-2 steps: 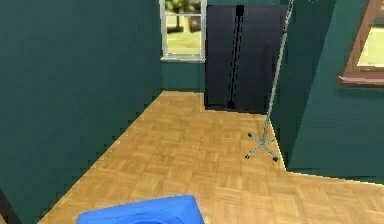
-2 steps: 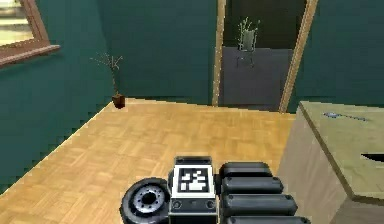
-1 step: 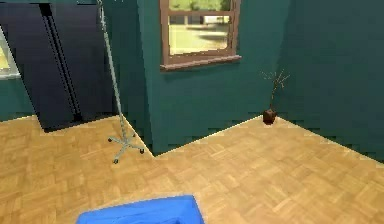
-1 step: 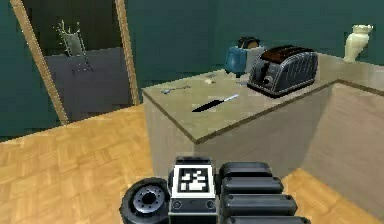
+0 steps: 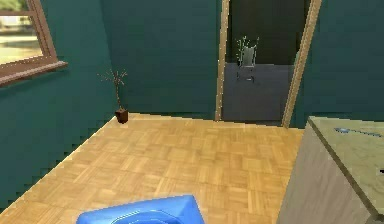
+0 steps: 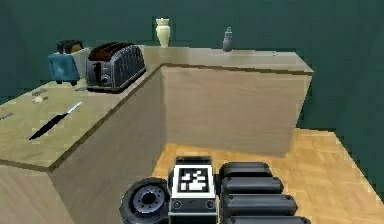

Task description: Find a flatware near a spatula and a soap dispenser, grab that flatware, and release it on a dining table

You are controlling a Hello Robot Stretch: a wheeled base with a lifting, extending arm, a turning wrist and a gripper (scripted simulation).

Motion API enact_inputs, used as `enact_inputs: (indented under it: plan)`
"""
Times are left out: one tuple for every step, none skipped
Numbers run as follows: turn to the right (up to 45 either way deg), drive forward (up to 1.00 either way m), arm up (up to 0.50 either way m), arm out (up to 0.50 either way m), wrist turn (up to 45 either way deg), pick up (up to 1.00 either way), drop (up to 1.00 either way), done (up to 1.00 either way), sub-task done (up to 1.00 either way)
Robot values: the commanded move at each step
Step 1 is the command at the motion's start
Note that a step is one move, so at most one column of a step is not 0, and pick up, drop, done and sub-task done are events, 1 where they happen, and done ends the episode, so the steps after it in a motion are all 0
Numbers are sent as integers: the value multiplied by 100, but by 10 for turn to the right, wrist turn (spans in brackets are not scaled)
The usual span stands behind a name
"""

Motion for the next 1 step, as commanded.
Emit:
enact_inputs:
  plan:
    - [60, 0, 0, 0, 0, 0, 0, 0, 0]
